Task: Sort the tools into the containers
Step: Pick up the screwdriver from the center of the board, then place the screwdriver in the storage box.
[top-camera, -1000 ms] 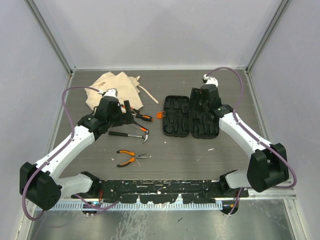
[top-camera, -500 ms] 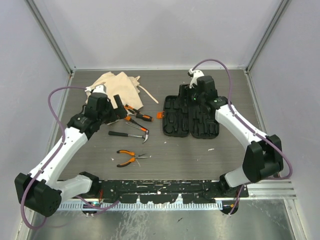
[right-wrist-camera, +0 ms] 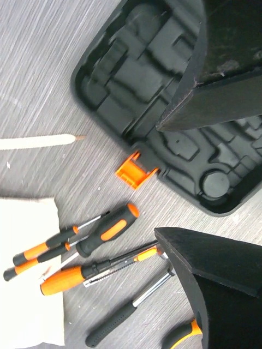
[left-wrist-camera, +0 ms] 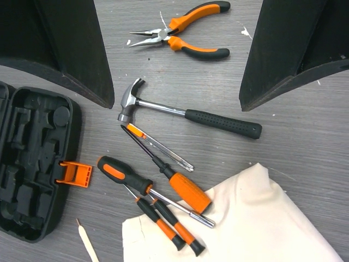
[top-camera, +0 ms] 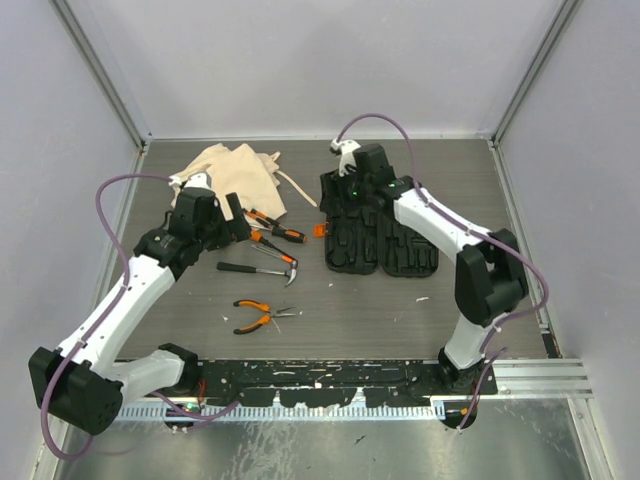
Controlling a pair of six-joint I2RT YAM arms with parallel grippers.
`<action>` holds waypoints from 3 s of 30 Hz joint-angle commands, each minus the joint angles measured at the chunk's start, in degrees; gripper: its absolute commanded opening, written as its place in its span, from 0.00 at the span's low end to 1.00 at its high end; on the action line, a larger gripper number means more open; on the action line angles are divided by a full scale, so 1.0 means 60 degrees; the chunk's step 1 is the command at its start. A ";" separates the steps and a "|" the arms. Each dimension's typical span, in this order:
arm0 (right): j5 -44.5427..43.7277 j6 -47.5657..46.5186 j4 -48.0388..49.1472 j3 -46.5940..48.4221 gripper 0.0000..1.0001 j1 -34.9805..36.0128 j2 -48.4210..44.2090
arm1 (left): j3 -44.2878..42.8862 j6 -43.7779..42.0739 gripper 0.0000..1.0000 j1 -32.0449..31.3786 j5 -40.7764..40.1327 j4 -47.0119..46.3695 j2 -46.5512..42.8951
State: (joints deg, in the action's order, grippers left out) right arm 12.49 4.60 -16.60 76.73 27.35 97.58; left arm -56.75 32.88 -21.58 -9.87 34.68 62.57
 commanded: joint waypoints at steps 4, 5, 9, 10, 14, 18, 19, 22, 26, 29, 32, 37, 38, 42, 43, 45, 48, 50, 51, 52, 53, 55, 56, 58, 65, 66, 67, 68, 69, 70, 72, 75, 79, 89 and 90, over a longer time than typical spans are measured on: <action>0.0835 -0.1228 -0.0777 0.1752 0.75 0.1160 0.1702 | -0.0497 -0.0274 0.98 0.0096 -0.0758 -0.0460 0.0416; 0.0952 -0.1290 -0.0774 0.1909 0.75 0.1263 0.1887 | -0.0572 -0.0355 0.98 0.0096 -0.0759 -0.0553 0.0501; 0.1045 -0.1631 -0.0862 0.2611 0.75 0.1653 0.2693 | -0.0822 -0.0578 0.98 0.0103 -0.0819 -0.0721 0.0840; 0.1034 -0.1719 -0.0941 0.2773 0.75 0.1729 0.2864 | -0.0881 -0.0618 0.98 0.0101 -0.0793 -0.0734 0.0894; 0.0713 -0.1978 -0.1180 0.3363 0.75 0.1907 0.3504 | -0.0874 -0.0706 0.98 0.0103 -0.0668 -0.0784 0.0951; 0.0579 -0.2528 -0.1730 0.4092 0.73 0.2000 0.4144 | -0.0566 -0.0820 0.98 0.0109 -0.0462 -0.1162 0.0738; 0.0540 -0.2681 -0.1977 0.4355 0.72 0.2027 0.4334 | -0.0505 -0.0822 0.98 0.0111 -0.0428 -0.1242 0.0720; 0.0383 -0.3079 -0.2545 0.4933 0.70 0.2104 0.4813 | -0.0440 -0.0862 0.98 0.0111 -0.0289 -0.1403 0.0737; 0.0379 -0.3405 -0.3183 0.5431 0.67 0.2187 0.5160 | -0.0486 -0.0984 0.98 0.0107 -0.0160 -0.1486 0.0864; 0.0359 -0.3476 -0.3254 0.5396 0.67 0.2251 0.5212 | -0.0459 -0.1040 0.98 0.0109 -0.0164 -0.1607 0.0935; 0.0329 -0.3484 -0.3254 0.5394 0.64 0.2311 0.5329 | -0.0458 -0.1057 0.98 0.0105 -0.0115 -0.1698 0.1061; 0.0135 -0.3460 -0.3181 0.5530 0.57 0.2411 0.5549 | -0.0499 -0.1049 0.98 0.0110 0.0051 -0.1736 0.1202; 0.0098 -0.3462 -0.3181 0.5567 0.56 0.2421 0.5598 | -0.0502 -0.1056 0.98 0.0102 0.0075 -0.1736 0.1203; -0.0012 -0.3489 -0.3217 0.5626 0.52 0.2428 0.5743 | -0.0470 -0.1097 0.98 0.0111 0.0092 -0.1711 0.1136; -0.0036 -0.3511 -0.3224 0.5638 0.51 0.2428 0.5750 | -0.0456 -0.1111 0.98 0.0111 0.0081 -0.1708 0.1107; -0.0083 -0.3542 -0.3264 0.5636 0.49 0.2443 0.5778 | -0.0444 -0.1128 0.98 0.0111 0.0050 -0.1686 0.1080; -0.0158 -0.3606 -0.3380 0.5652 0.42 0.2457 0.5767 | -0.0457 -0.1159 0.98 0.0106 -0.0043 -0.1611 0.1032; -0.0083 -0.3616 -0.3393 0.5581 0.37 0.2468 0.5586 | -0.0469 -0.1181 0.98 0.0109 -0.0163 -0.1551 0.0961; -0.0019 -0.3622 -0.3368 0.5533 0.36 0.2472 0.5438 | -0.0484 -0.1195 0.98 0.0111 -0.0238 -0.1532 0.0917; 0.0031 -0.3612 -0.3334 0.5469 0.34 0.2472 0.5274 | -0.0487 -0.1195 0.98 0.0124 -0.0326 -0.1520 0.0874; 0.0079 -0.3595 -0.3280 0.5406 0.32 0.2483 0.5082 | -0.0508 -0.1213 0.98 0.0125 -0.0435 -0.1506 0.0833; 0.0188 -0.3556 -0.3109 0.5247 0.30 0.2480 0.4670 | -0.0565 -0.1217 0.98 0.0125 -0.0661 -0.1433 0.0737; 0.0249 -0.3493 -0.3016 0.5120 0.29 0.2487 0.4461 | -0.0589 -0.1216 0.98 0.0126 -0.0769 -0.1409 0.0680; 0.0363 -0.3393 -0.2829 0.4930 0.27 0.2474 0.4069 | -0.0651 -0.1252 0.98 0.0125 -0.0981 -0.1412 0.0575; 0.0218 -0.2473 -0.1805 0.3441 0.17 0.2427 0.2532 | -0.1307 -0.1161 0.98 0.0198 -0.1380 -0.0871 0.0740; 0.0172 -0.2260 -0.1584 0.3124 0.15 0.2377 0.2271 | -0.1399 -0.1149 0.98 0.0210 -0.1370 -0.0811 0.0779; 0.0183 -0.2008 -0.1254 0.2754 0.13 0.2328 0.2011 | -0.1433 -0.1134 0.98 0.0226 -0.1351 -0.0800 0.0817; 0.0226 -0.1746 -0.0997 0.2366 0.11 0.2246 0.1722 | -0.1455 -0.1127 0.98 0.0228 -0.1321 -0.0786 0.0833; 0.0265 -0.1473 -0.0738 0.1991 0.09 0.2167 0.1419 | -0.1456 -0.1110 0.98 0.0237 -0.1289 -0.0810 0.0860; 0.0286 -0.1230 -0.0522 0.1624 0.07 0.2077 0.1141 | -0.1466 -0.1091 0.98 0.0240 -0.1262 -0.0806 0.0897; 0.0226 -0.0583 -0.0099 0.0921 0.04 0.1856 0.0548 | -0.1480 -0.1058 0.98 0.0243 -0.1173 -0.0797 0.0992; 0.0214 0.0386 0.0610 -0.0288 0.01 0.1331 -0.0476 | -0.1451 -0.1029 0.98 0.0239 -0.0962 -0.0818 0.1125; 0.0093 0.1375 0.1148 -0.1818 0.01 0.0324 -0.1867 | -0.1347 -0.0998 0.98 0.0256 -0.0660 -0.1010 0.1195; -0.1889 0.3440 0.0502 -0.4411 0.01 -0.1856 -0.5067 | -0.1591 -0.0964 0.98 0.0248 -0.0001 -0.1204 0.1623; -0.2047 0.3669 0.0445 -0.4569 0.00 -0.1896 -0.5258 | -0.1620 -0.0937 0.98 0.0245 0.0047 -0.1221 0.1624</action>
State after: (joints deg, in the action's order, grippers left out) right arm 5.80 19.38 -15.33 51.62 17.19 71.16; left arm -63.61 26.41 -20.45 -11.70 30.20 72.07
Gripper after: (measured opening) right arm 0.413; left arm 0.981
